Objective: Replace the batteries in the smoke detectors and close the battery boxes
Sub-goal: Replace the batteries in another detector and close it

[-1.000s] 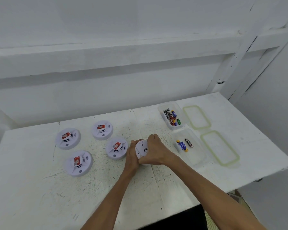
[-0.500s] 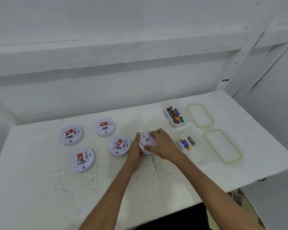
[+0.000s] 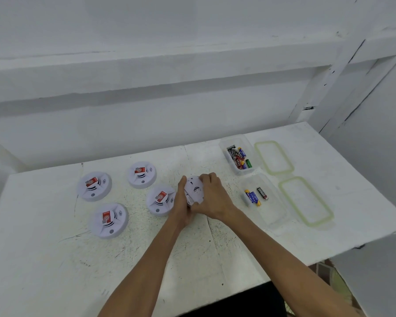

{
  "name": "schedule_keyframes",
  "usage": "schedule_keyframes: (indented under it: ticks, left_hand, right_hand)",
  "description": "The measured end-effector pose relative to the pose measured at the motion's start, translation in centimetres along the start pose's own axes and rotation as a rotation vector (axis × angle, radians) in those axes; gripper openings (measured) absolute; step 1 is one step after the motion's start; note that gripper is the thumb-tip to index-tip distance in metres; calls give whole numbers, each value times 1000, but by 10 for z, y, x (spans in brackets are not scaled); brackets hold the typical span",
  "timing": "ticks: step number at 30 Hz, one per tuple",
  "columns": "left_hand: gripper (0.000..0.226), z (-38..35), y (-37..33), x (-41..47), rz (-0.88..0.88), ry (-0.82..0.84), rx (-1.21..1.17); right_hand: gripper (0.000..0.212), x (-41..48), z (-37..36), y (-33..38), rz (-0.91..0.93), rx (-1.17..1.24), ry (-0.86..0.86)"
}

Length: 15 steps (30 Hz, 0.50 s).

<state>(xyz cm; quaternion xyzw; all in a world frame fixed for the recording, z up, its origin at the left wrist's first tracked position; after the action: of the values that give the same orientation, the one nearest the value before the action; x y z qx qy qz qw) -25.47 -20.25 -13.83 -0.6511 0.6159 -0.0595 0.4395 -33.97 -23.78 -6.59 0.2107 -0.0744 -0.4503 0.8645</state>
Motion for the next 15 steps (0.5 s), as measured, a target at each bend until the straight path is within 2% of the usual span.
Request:
schedule_keyframes:
  ticks: [7, 15]
  left_hand:
    - [53, 0, 2, 0, 11, -3, 69]
    - [49, 3, 5, -1, 14, -17, 15]
  right_hand:
    - [75, 5, -4, -1, 38, -44, 45]
    - [77, 6, -4, 1, 118, -52, 76]
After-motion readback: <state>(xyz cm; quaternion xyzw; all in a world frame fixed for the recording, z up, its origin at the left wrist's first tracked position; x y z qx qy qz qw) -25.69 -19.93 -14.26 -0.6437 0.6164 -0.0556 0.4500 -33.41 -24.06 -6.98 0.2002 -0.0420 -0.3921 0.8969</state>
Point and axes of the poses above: each hand's wrist, its own x-axis towards the middle knuckle, its own z-axis out of the back of the hand, y = z × x, the point moved 6 cm from there along x, towards the middle knuckle, and after that the axes turned 5 degrees about -x, right-handed, at the moved point
